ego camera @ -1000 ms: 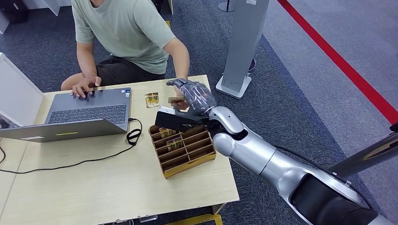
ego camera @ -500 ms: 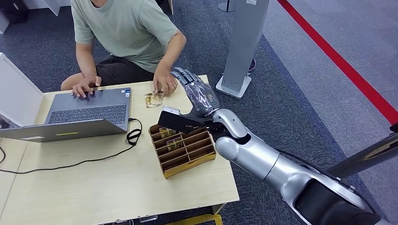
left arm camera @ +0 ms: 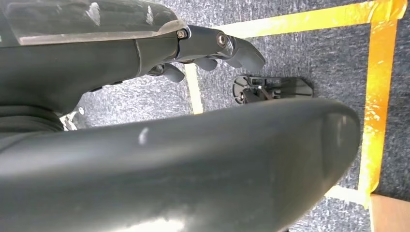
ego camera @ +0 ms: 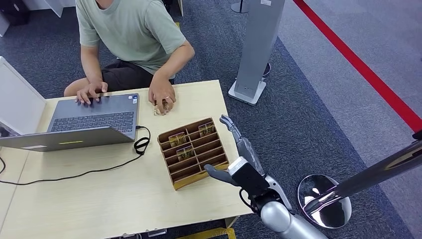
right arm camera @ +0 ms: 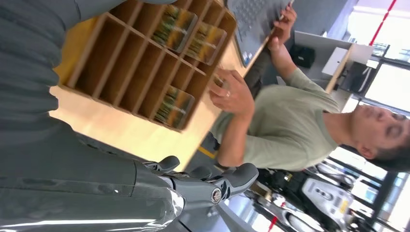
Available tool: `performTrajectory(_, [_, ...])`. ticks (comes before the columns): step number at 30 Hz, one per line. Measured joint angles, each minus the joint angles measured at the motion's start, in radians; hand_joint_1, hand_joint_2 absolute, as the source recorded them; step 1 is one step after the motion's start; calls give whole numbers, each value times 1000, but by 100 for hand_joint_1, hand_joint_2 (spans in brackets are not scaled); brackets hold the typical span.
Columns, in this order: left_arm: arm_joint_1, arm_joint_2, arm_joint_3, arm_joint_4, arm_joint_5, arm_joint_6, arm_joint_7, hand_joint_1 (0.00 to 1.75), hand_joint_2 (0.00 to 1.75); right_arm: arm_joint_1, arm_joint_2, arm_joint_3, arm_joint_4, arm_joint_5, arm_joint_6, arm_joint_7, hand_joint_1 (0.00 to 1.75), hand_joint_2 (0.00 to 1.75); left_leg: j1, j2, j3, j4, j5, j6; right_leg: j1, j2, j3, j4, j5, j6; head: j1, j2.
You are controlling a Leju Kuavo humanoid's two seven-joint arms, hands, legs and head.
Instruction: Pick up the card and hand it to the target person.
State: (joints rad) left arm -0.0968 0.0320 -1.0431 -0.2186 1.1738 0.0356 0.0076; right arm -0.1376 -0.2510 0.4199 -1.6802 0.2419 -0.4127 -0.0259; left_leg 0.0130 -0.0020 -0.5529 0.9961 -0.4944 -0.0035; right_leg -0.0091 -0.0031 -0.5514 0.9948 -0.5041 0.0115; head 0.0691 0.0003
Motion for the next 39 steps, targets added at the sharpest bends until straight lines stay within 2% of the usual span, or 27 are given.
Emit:
performTrajectory(4, [0,0,9,0,5,4,-10,0,0,87,4,-23,-5,-59,33,-42,0,175,0,0,0,0,0,0,0,0,0,0,0,0,0,0])
performTrajectory(10, [-2,0,14,0,6,5,-12,0,0,134,32,-23,59,-124,64,-67,0,175,0,0,0,0,0,0,0,0,0,0,0,0,0,0])
performTrajectory(17, [-4,0,17,0,11,6,-8,0,0,137,62,-18,125,-134,70,-86,0,175,0,0,0,0,0,0,0,0,0,0,0,0,0,0])
performTrajectory(39, [-4,1,19,0,16,9,-1,0,0,130,83,-18,168,-99,72,-76,0,175,0,0,0,0,0,0,0,0,0,0,0,0,0,0])
